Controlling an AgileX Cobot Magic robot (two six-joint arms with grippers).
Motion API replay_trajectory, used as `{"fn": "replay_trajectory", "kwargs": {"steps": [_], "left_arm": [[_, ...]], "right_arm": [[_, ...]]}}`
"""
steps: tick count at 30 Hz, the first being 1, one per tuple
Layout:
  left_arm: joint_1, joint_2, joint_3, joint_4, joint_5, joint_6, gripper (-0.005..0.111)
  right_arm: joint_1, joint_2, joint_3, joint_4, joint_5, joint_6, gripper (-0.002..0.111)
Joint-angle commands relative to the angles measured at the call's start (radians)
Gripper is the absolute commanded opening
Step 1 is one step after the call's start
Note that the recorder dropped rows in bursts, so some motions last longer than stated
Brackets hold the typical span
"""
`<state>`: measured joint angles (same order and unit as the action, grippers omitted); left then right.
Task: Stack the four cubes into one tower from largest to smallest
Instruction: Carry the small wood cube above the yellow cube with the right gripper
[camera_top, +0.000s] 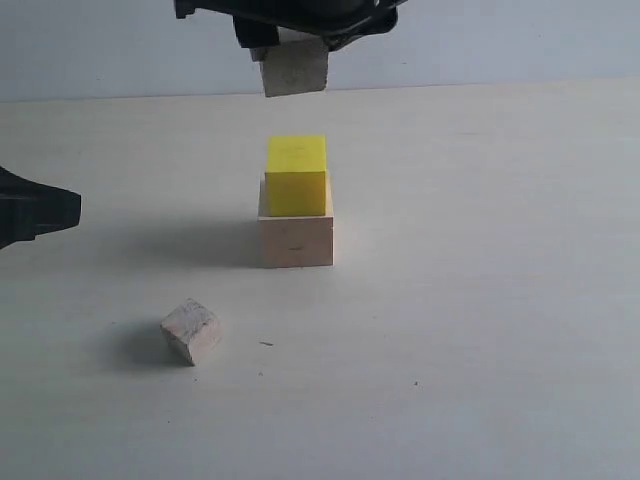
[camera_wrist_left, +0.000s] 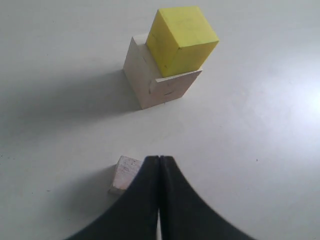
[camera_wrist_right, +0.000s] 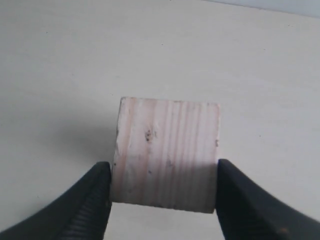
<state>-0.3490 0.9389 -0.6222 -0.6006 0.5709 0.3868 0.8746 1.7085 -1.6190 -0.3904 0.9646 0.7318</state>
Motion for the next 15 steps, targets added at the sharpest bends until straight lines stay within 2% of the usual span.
{"fn": "replay_trajectory", "kwargs": {"steps": [1, 5, 7, 15], "left_arm": [[0.001, -0.008, 0.002, -0.008, 0.006, 0.002, 0.000], [0.001, -0.008, 0.002, -0.008, 0.011, 0.002, 0.000], [0.001, -0.008, 0.002, -0.008, 0.009, 0.002, 0.000], [0.001, -0.008, 0.002, -0.008, 0.005, 0.002, 0.000]], "right_arm": [[-0.041, 0.084, -0.048, 0.058, 0.036, -0.001, 0.000], [-0.139, 0.096, -0.052, 0.185, 0.052, -0.060, 0.000], [-0.161, 0.094, -0.052, 0.191, 0.043, -0.060, 0.000], [-0.159, 0.123, -0.052, 0.263, 0.006, -0.112, 0.000]]}}
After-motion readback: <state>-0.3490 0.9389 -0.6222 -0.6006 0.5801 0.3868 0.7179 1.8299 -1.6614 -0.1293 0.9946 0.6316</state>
